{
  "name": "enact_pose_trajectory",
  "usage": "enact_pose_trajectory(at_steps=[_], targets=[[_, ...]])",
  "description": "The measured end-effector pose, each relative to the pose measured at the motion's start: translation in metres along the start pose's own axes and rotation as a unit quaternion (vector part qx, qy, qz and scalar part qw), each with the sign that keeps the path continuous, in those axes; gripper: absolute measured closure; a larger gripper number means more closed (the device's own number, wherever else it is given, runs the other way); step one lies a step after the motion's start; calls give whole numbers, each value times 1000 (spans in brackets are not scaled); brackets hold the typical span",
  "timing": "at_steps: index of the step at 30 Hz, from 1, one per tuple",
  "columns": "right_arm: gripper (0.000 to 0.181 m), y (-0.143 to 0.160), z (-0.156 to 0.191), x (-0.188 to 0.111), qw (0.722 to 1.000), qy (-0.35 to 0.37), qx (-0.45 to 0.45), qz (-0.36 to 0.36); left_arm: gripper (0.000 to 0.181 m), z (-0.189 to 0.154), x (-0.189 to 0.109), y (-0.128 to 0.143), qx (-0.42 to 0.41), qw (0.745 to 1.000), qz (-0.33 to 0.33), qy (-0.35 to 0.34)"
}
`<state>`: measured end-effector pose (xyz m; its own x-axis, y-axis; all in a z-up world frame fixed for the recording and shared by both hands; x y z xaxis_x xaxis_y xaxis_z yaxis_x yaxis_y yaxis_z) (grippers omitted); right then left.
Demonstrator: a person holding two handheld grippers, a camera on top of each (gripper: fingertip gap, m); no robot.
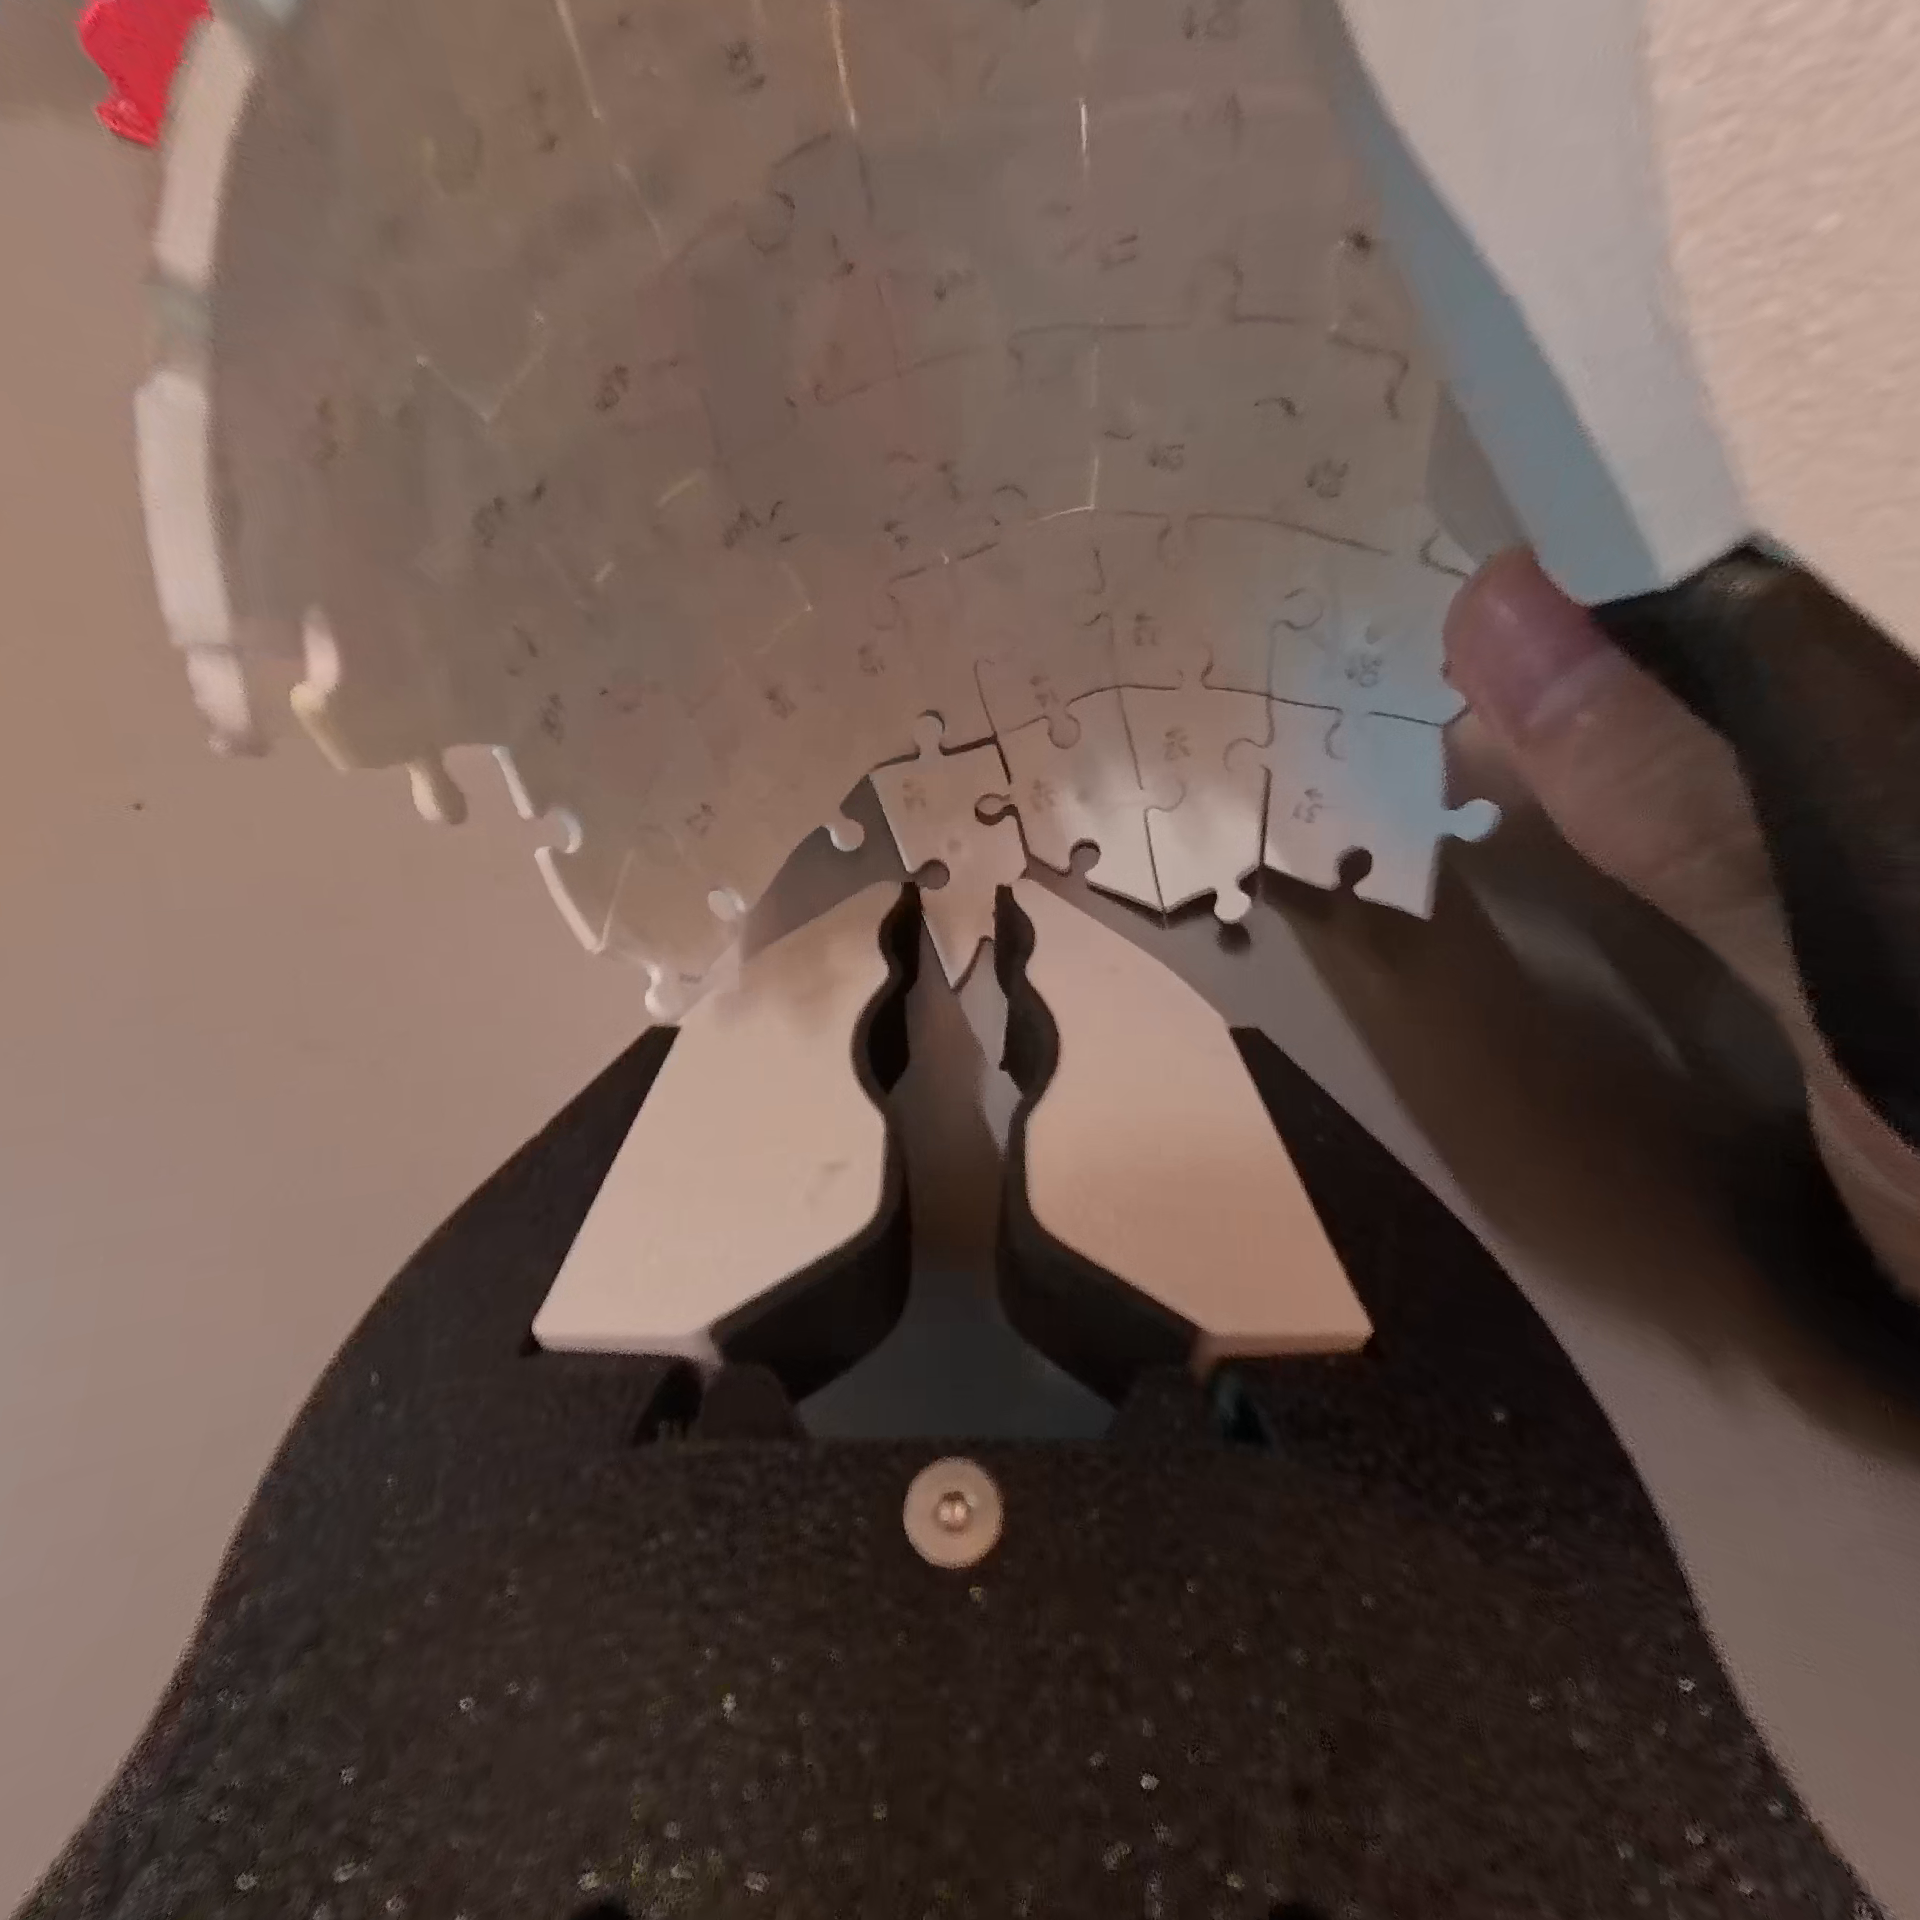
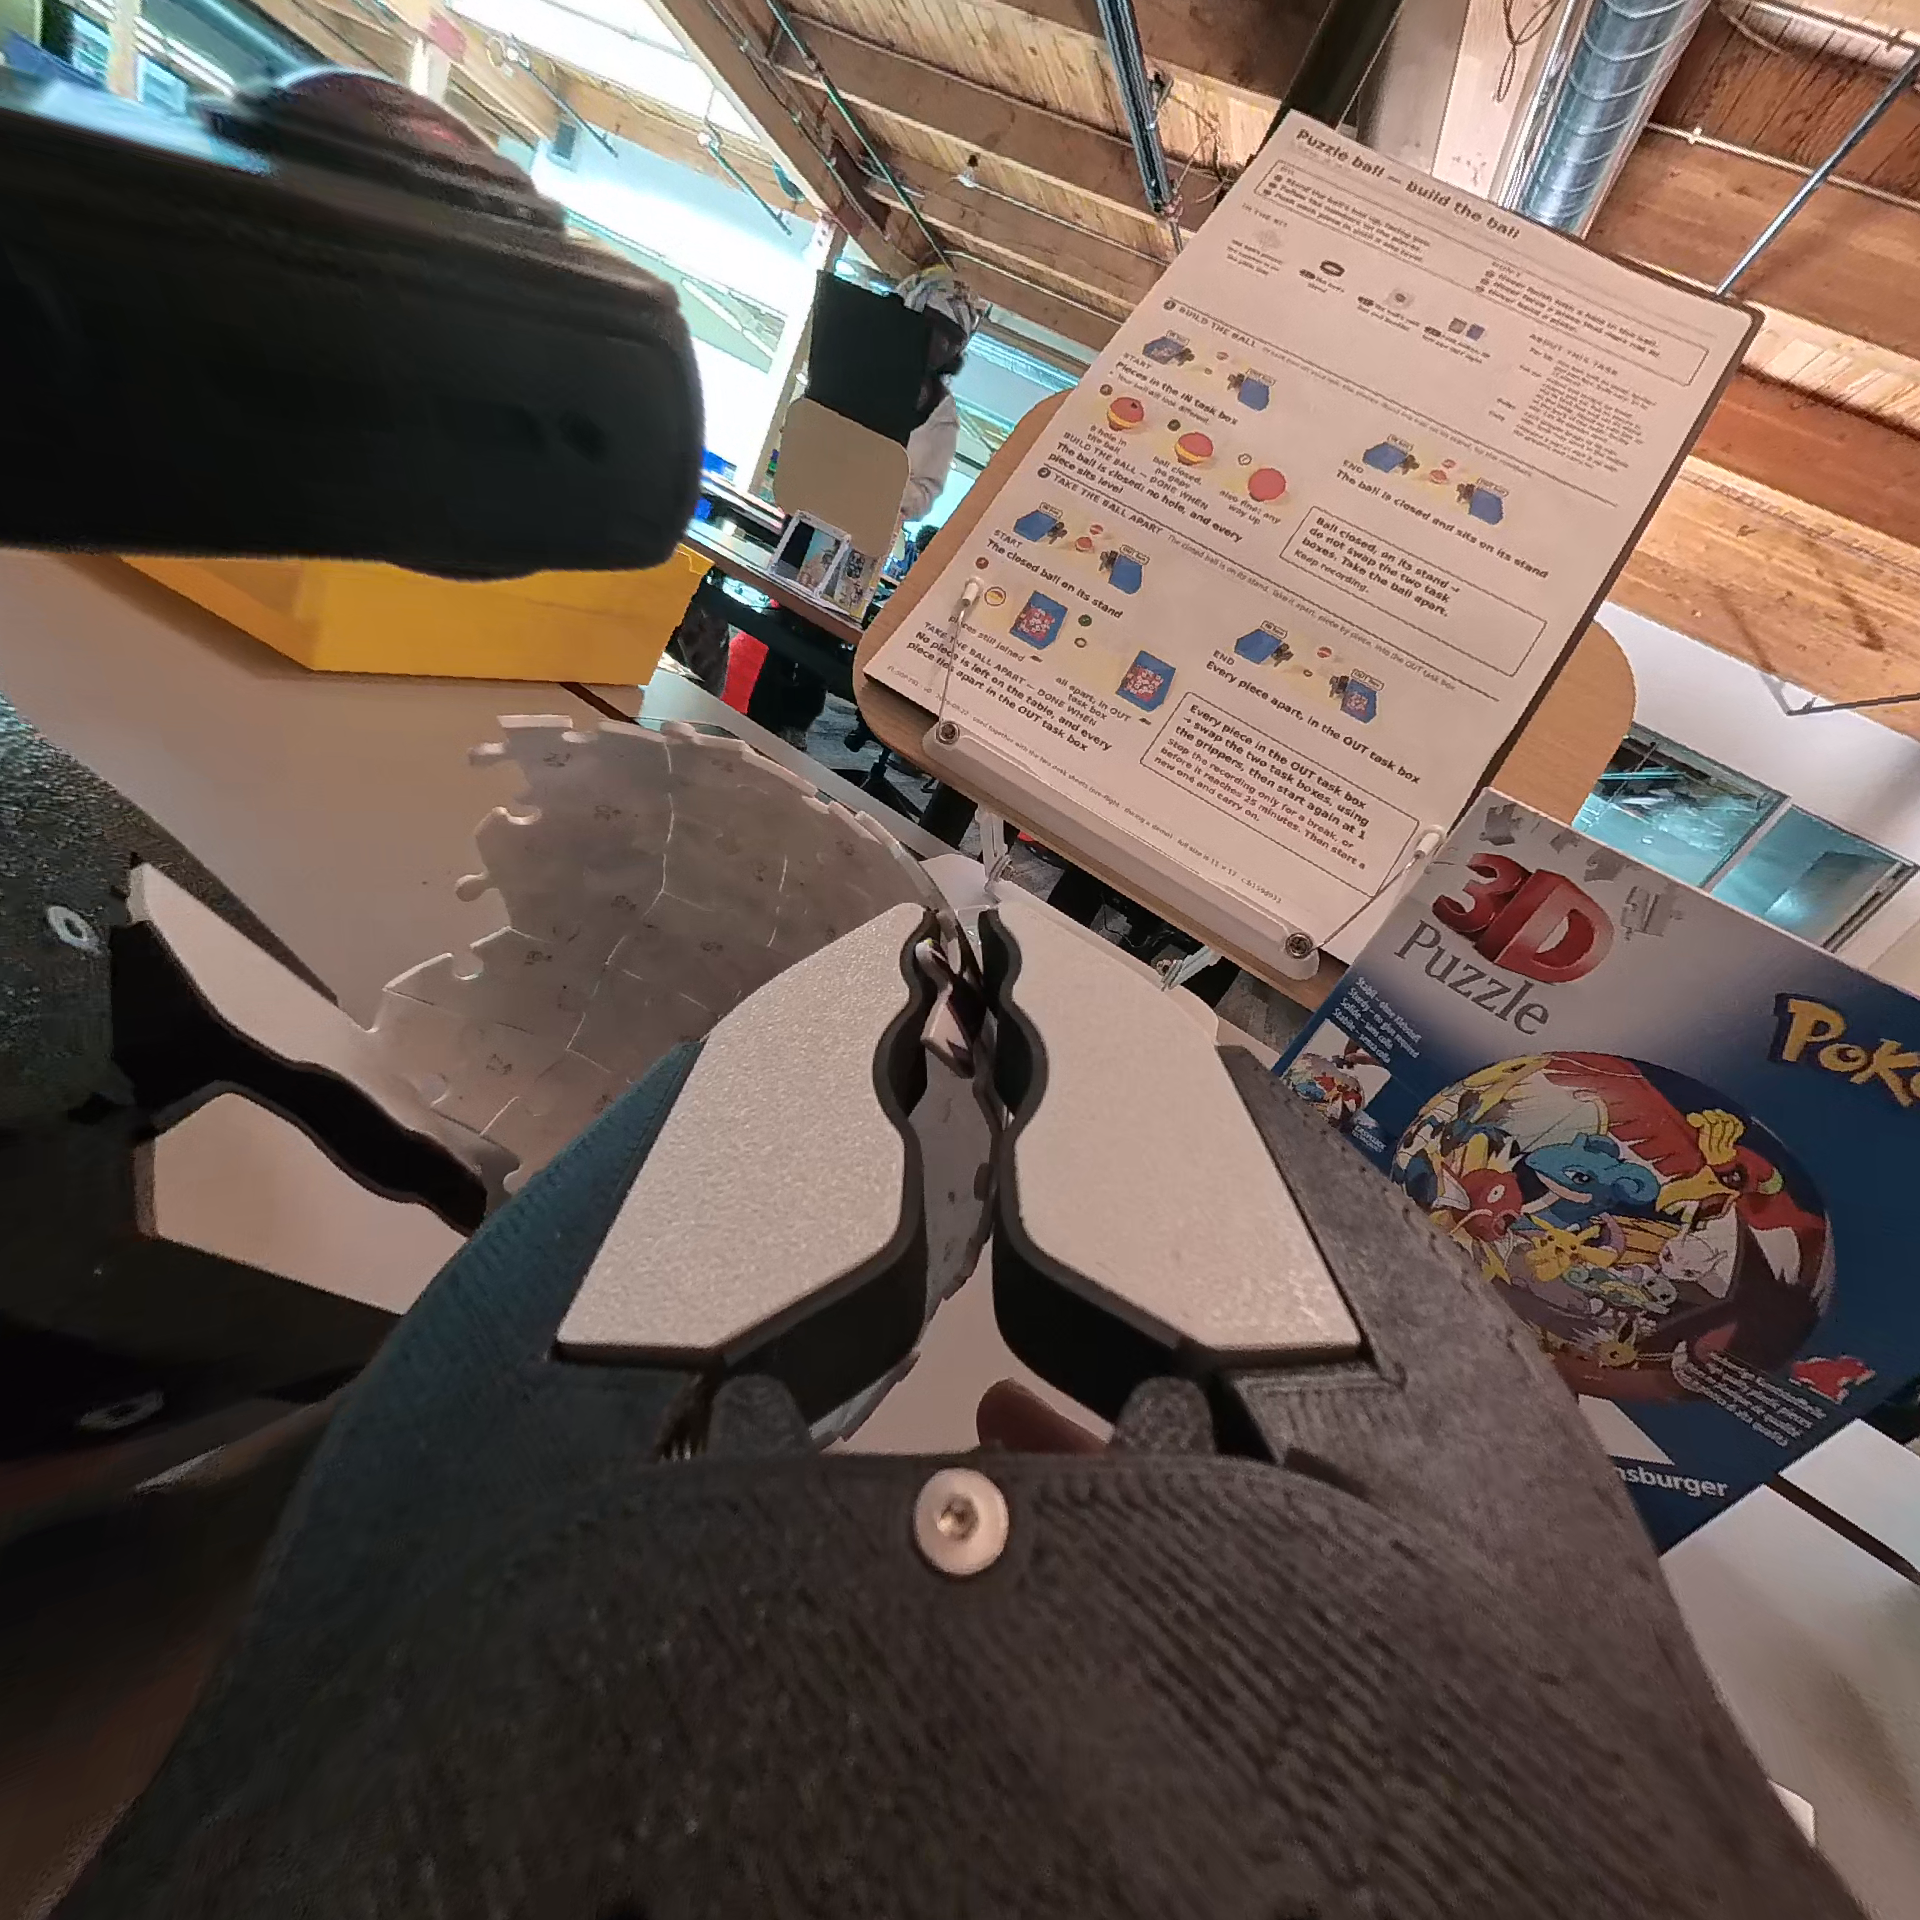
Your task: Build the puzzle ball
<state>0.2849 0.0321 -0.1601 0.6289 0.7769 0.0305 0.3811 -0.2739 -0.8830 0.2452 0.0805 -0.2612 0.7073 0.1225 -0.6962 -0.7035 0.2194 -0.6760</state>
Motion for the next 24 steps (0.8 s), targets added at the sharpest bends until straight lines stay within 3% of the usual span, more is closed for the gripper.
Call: enact_pose_trajectory(at_steps=[15,24], targets=[[173,0,0,0,1000,1,-1,1,161,-2,0,-2,7,1000,0,14],[173,0,0,0,1000,2,0,1,181,0,-1,-21,20,998,-64,7]])
Point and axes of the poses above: each gripper's, where its closed fingertips meet, x out along the fingers, y out of its underside, z = x × y across the jaws, the point moved 2 cm from there along -x, back along the fingers, and after that the axes turned 14 degrees about -y, right-handed, at the moved point
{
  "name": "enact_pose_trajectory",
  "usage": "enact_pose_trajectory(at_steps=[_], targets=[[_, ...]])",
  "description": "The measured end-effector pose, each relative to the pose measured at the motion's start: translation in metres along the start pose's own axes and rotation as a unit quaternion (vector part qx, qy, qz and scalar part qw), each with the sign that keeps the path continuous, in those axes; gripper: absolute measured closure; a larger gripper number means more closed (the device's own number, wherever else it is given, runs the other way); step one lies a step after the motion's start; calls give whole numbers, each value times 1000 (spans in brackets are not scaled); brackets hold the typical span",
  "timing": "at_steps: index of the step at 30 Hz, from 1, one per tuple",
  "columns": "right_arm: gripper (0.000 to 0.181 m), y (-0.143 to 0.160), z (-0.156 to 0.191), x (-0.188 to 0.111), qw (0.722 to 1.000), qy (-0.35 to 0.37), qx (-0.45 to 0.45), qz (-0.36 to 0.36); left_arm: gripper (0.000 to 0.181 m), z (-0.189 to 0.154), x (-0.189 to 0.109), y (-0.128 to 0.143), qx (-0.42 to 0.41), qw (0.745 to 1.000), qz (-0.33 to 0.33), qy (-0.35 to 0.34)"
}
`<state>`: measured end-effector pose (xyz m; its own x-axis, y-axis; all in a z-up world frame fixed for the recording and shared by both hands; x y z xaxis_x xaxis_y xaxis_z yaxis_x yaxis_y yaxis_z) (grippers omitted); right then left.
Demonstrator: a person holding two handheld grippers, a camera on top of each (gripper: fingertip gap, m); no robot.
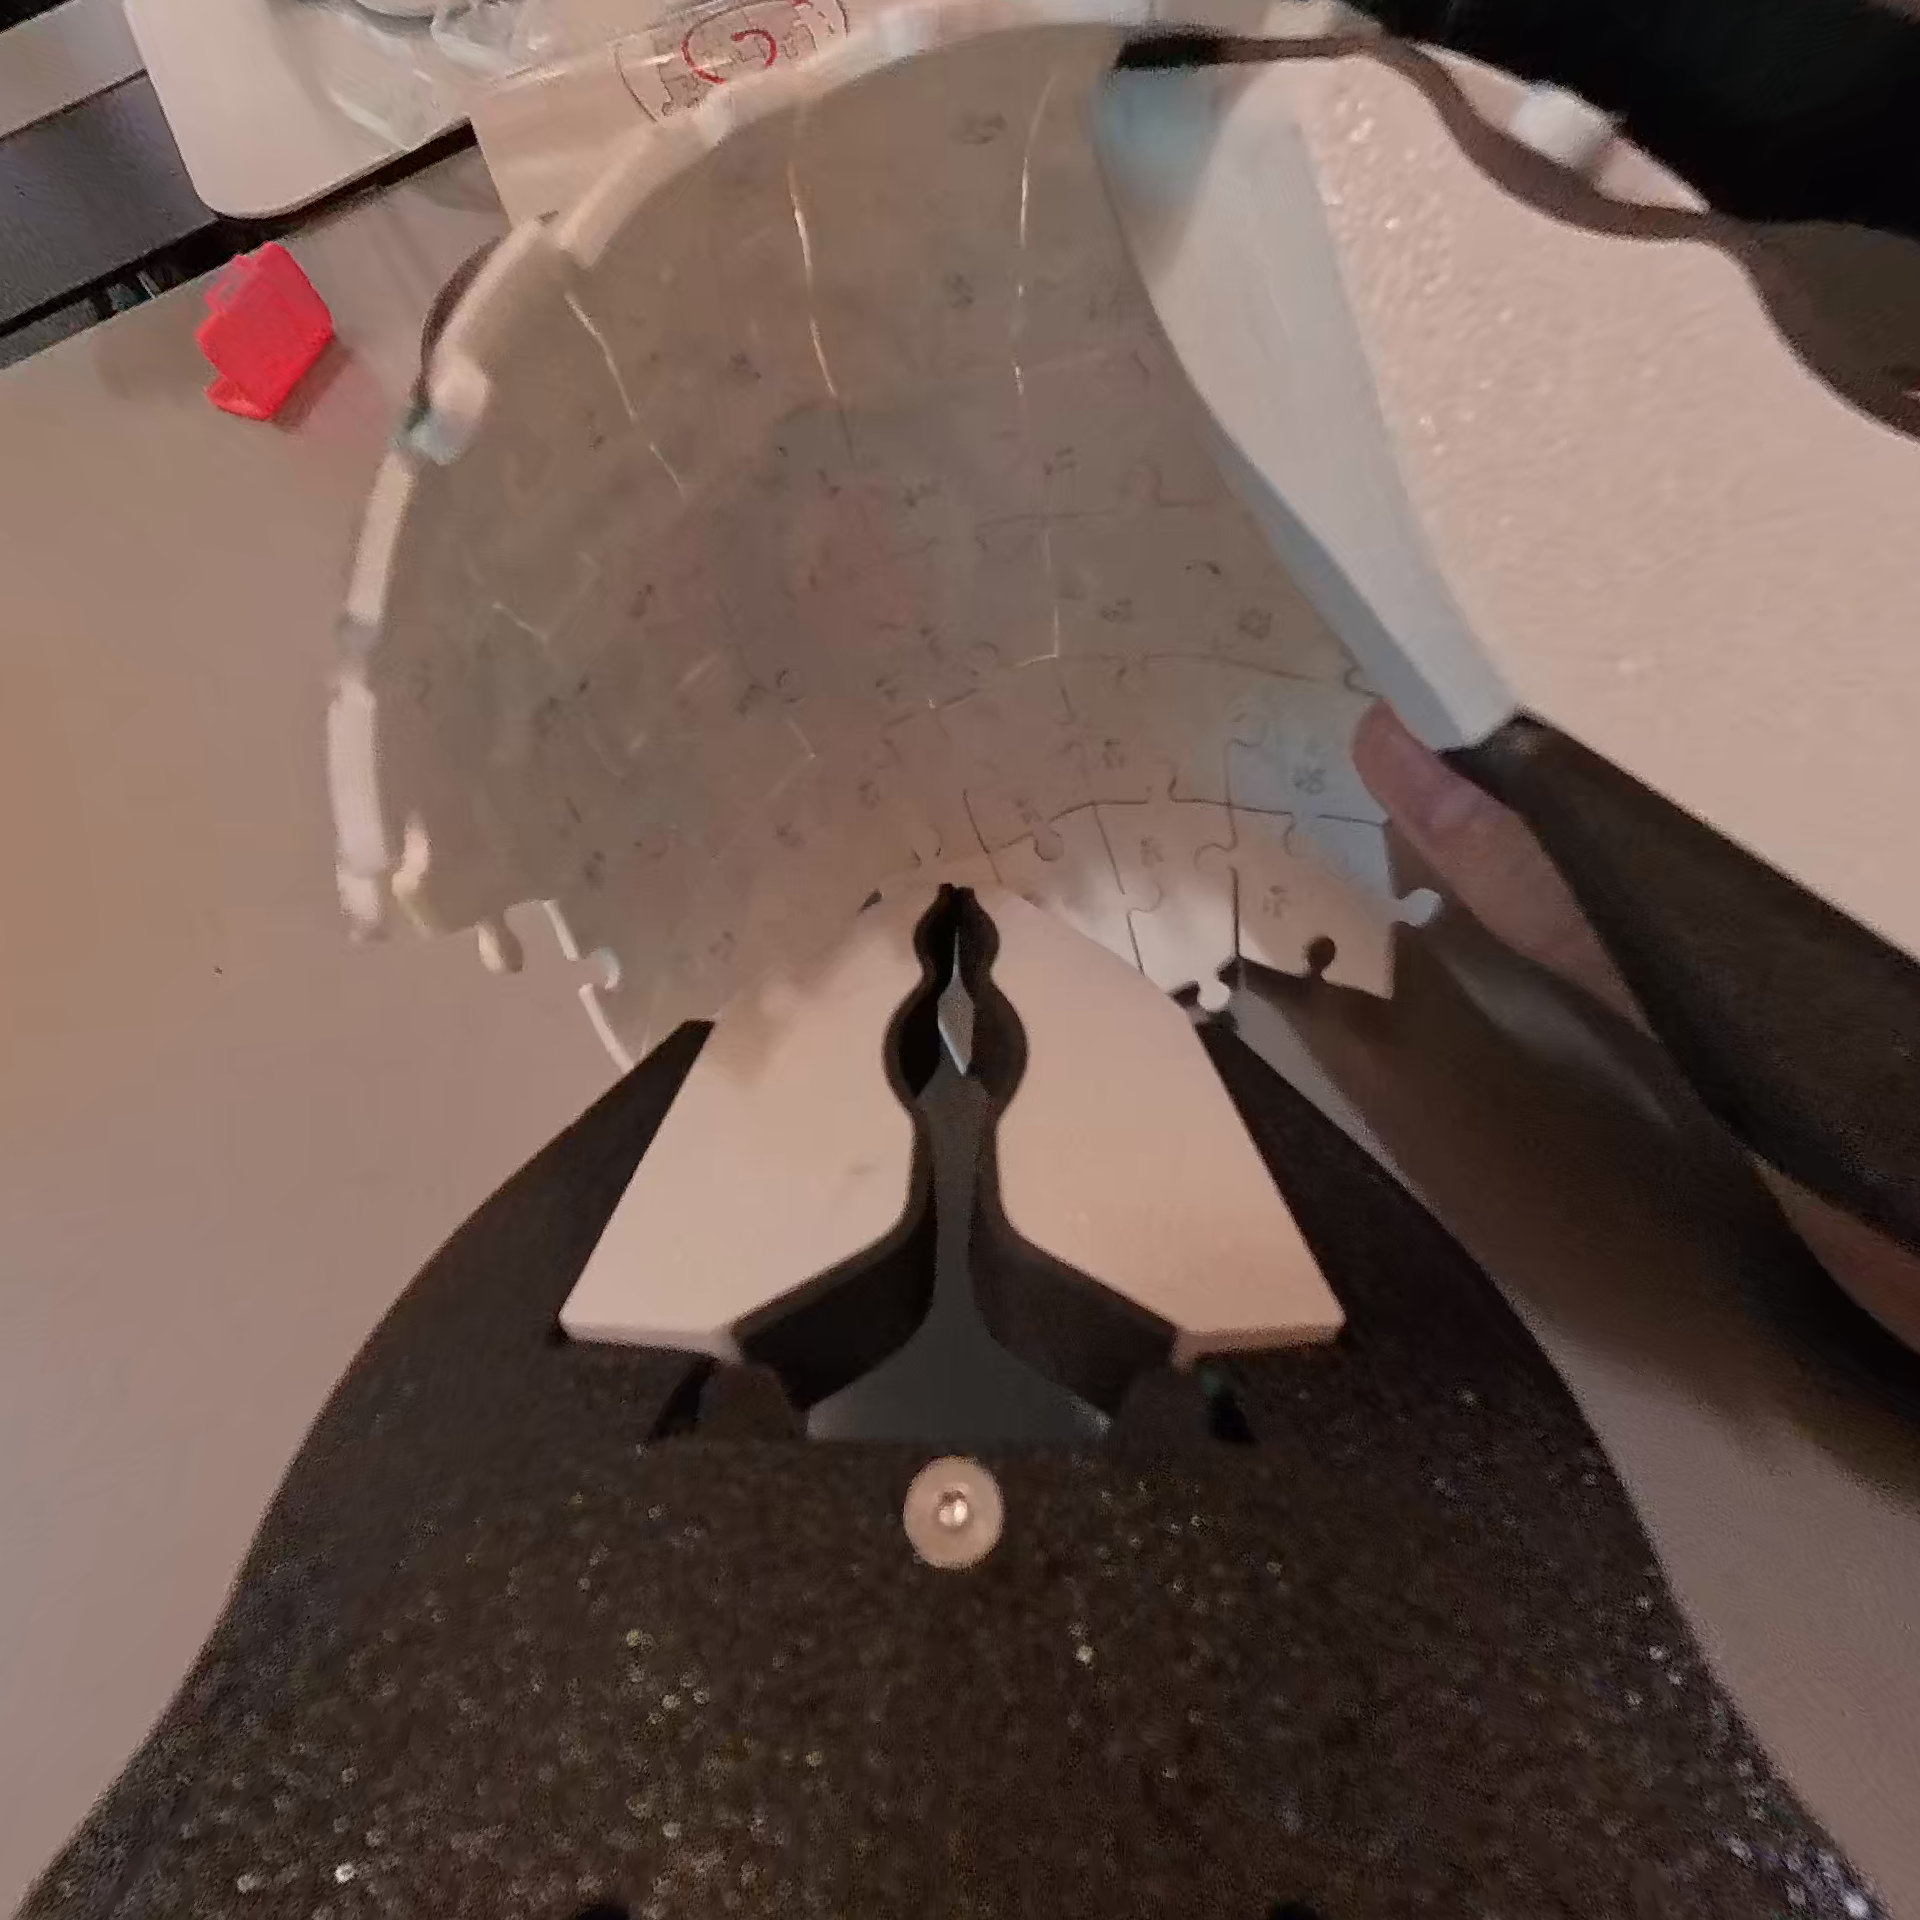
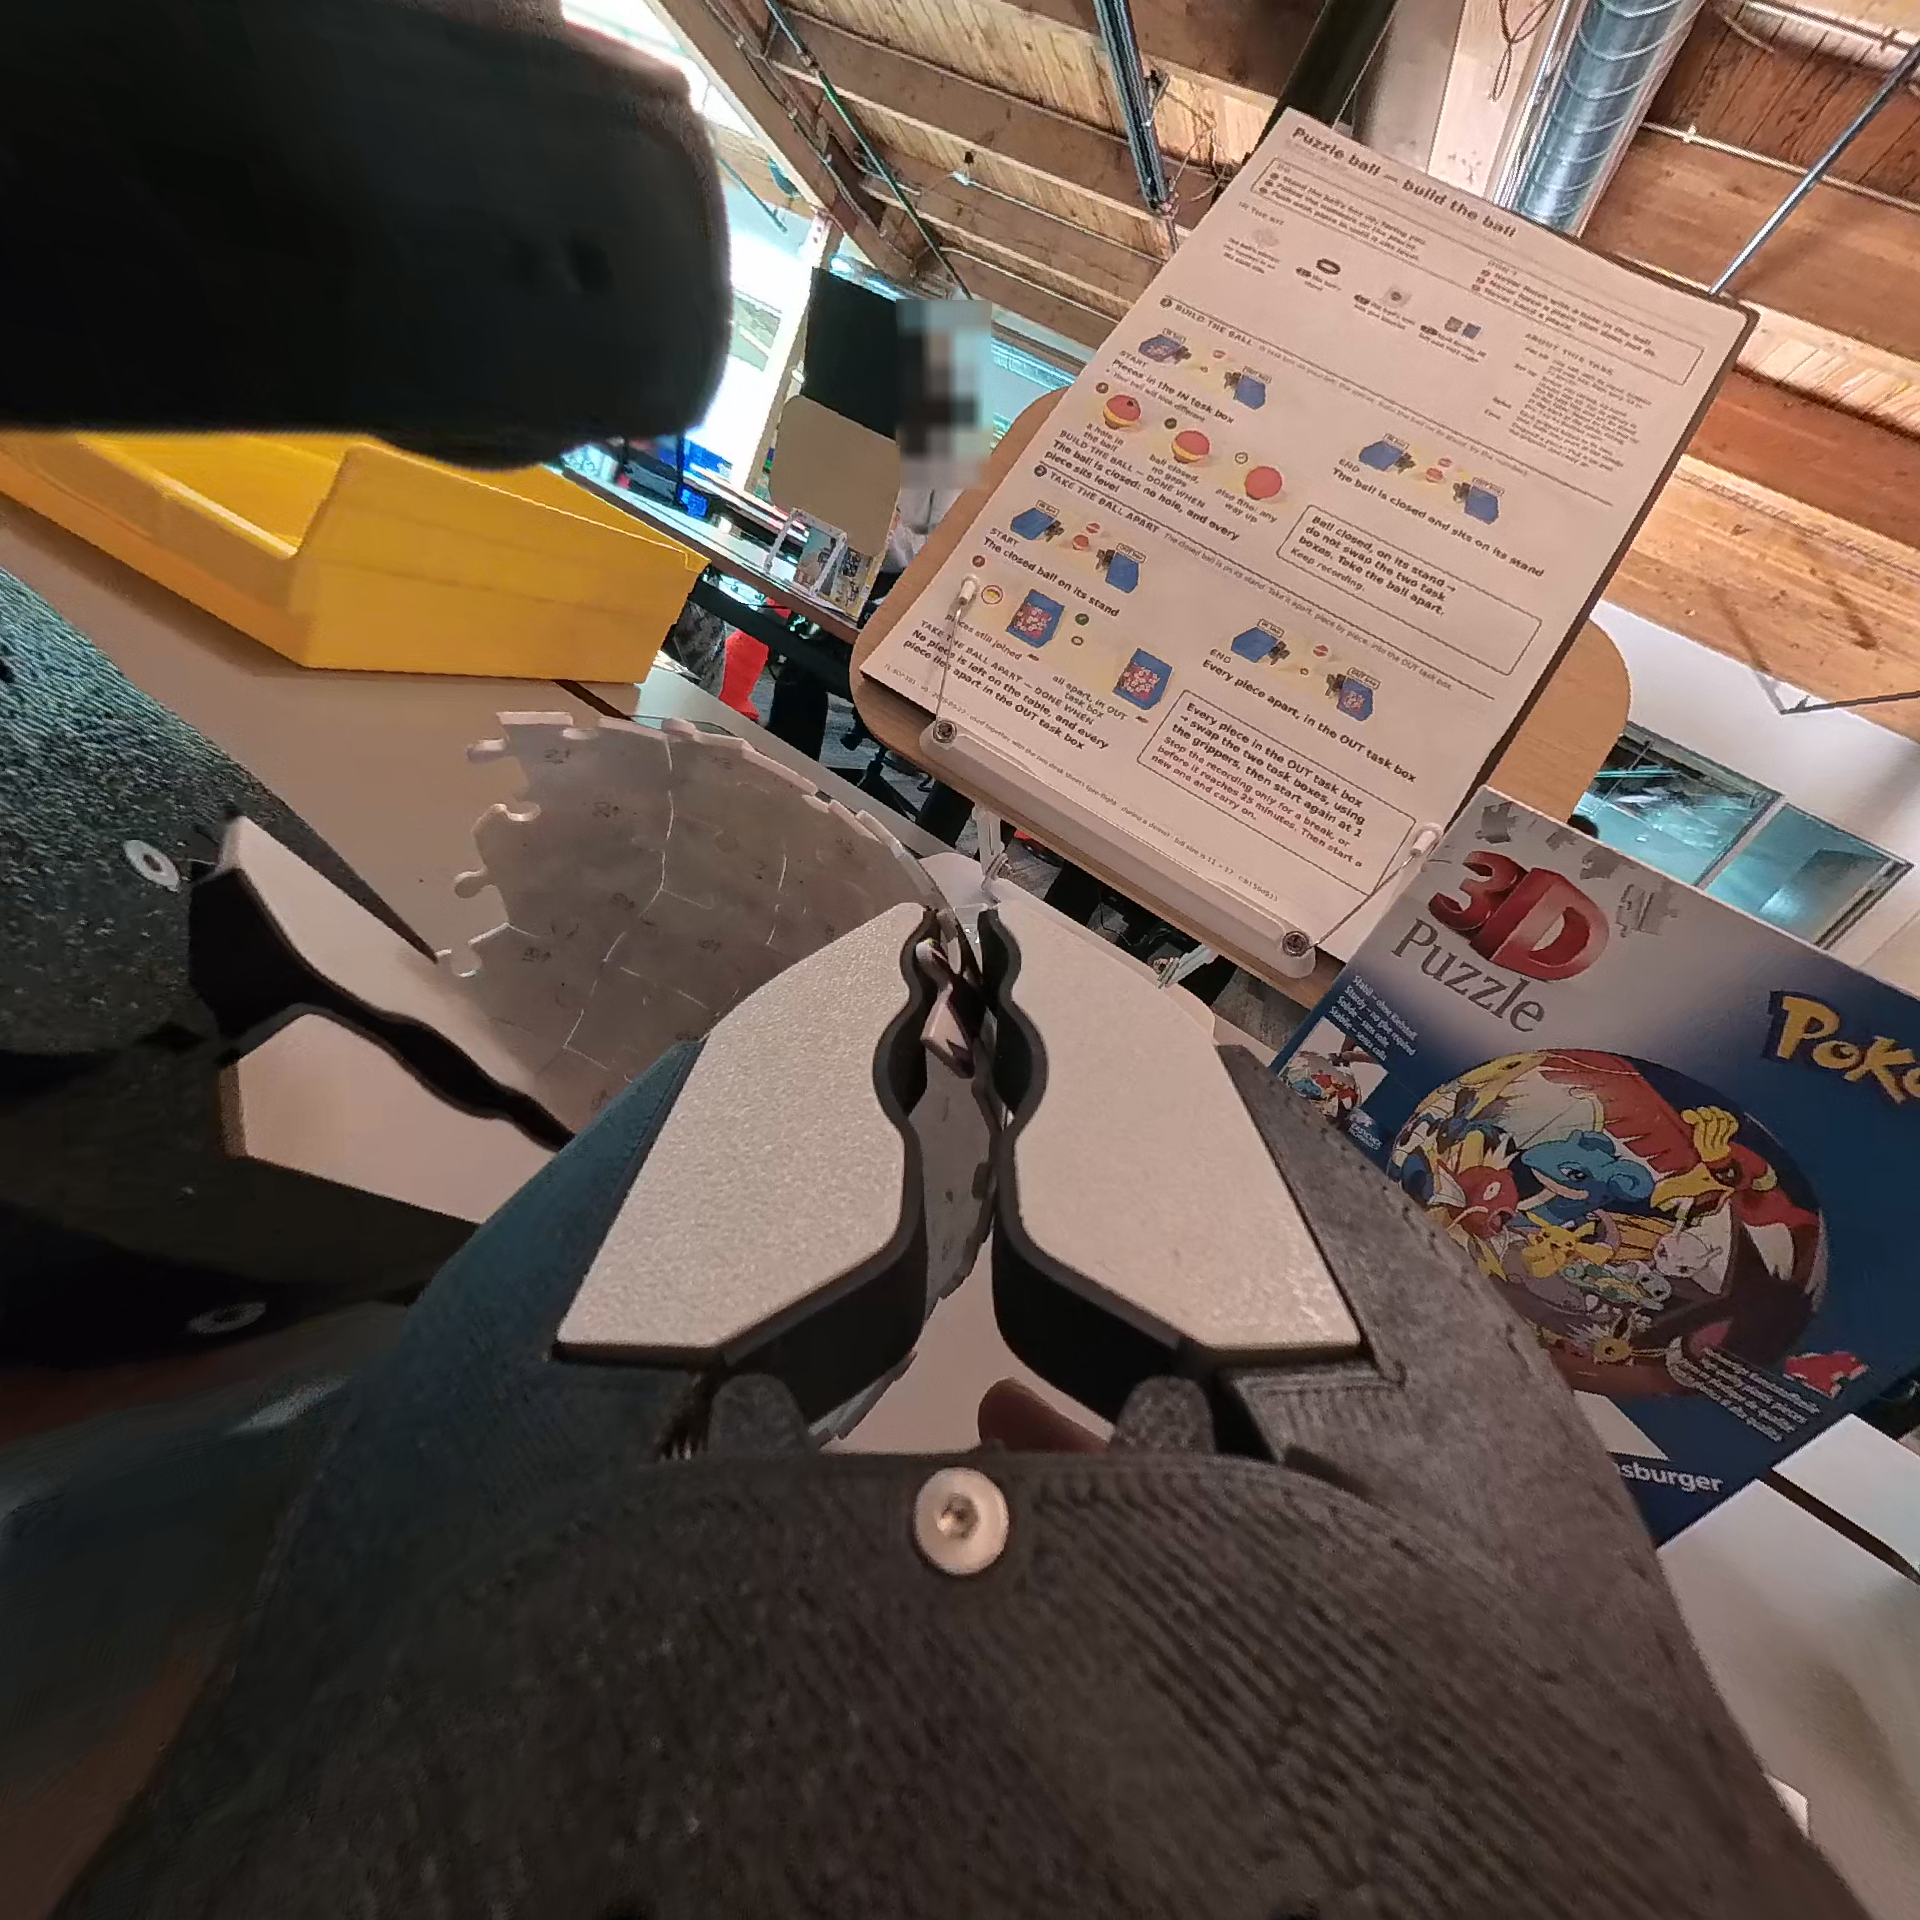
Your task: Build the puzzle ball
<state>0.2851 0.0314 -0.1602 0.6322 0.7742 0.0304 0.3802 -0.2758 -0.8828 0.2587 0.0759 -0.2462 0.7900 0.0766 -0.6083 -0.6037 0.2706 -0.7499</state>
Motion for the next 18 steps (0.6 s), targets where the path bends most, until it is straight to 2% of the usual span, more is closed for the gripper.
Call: enact_pose_trajectory(at_steps=[7,18], targets=[[173,0,0,0,1000,1,1,-1,181,-1,14,1,37,999,10,-14],[174,2,-1,0,1000,1,12,2,181,-3,18,-1,39,999,15,-11]])
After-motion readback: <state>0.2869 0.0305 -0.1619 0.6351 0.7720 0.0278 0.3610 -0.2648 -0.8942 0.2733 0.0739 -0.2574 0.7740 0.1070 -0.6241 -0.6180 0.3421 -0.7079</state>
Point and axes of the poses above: each gripper's, where its closed fingertips meet, x out along the fingers, y out of its underside, z = x × y across the jaws, the point moved 2 cm from there along -x, back along the fingers, and after that the axes turned 14 degrees about -y, right-handed, at the moved point
